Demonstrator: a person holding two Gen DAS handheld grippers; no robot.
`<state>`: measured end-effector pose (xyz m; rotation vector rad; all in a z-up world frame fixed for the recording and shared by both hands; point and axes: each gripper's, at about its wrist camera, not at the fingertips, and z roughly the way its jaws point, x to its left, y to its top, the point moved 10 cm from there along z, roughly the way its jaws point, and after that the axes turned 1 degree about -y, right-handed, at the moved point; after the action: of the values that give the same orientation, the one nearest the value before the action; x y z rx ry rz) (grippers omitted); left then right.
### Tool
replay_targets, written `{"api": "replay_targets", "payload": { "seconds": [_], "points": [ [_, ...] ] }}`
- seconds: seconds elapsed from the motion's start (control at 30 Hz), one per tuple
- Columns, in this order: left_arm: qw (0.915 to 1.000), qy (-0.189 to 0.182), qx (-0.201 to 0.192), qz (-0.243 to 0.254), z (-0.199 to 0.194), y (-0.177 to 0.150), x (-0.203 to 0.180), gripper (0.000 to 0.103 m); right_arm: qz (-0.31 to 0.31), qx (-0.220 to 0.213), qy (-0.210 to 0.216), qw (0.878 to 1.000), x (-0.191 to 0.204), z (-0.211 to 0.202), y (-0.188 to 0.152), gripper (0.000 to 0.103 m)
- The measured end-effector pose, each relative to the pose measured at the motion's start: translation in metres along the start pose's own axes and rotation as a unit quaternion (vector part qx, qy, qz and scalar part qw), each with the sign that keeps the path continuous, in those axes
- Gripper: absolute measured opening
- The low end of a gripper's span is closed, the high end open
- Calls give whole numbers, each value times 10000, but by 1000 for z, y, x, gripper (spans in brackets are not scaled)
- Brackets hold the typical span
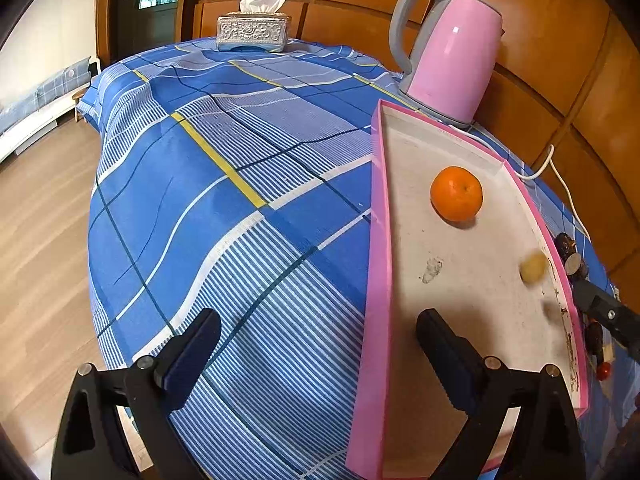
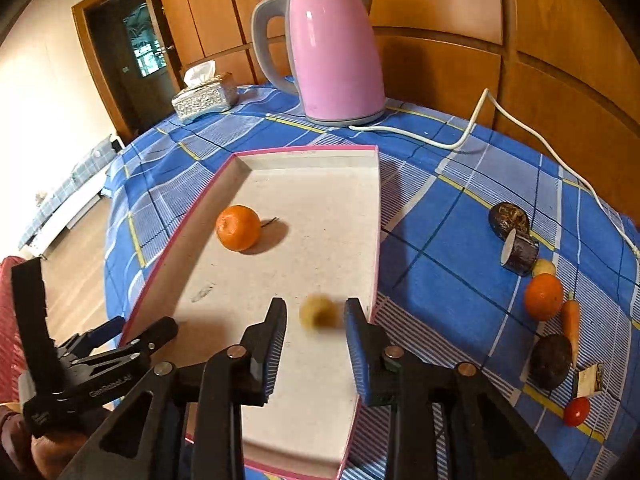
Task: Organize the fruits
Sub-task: 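Place the yellow fruit in the tray beside the orange, open right gripper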
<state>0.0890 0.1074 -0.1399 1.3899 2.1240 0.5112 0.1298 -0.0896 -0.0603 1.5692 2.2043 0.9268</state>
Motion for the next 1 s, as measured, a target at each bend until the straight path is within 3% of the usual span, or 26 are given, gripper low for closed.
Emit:
{"api": "replay_targets", "payload": {
  "seconds": [0.17,0.37,0.63,0.8,0.97,1.0],
  "points": [
    [10000,-6,-1,38,0,0,-2,99,112,-147,-186,9997,-12,-12,-2,32],
    [9999,-35,6,128,-1,-2,-6,99,644,-376,-520,9959,-55,-41,-14,32],
    [9998,-57,27,194,-2,-4,-9,99,1732,-524,-1401,9734,-151,-84,-57,32],
    [9997,-69,-20,234,-4,1,-9,99,2480,-413,-2148,9438,-216,-107,-101,32],
    [9994,-124,-114,290,-11,8,-11,99,3267,-353,-3025,8947,-277,-134,-144,33],
    [9993,-119,-145,312,-13,10,-12,99,3453,-331,-3274,8789,-290,-140,-154,37]
  ]
}}
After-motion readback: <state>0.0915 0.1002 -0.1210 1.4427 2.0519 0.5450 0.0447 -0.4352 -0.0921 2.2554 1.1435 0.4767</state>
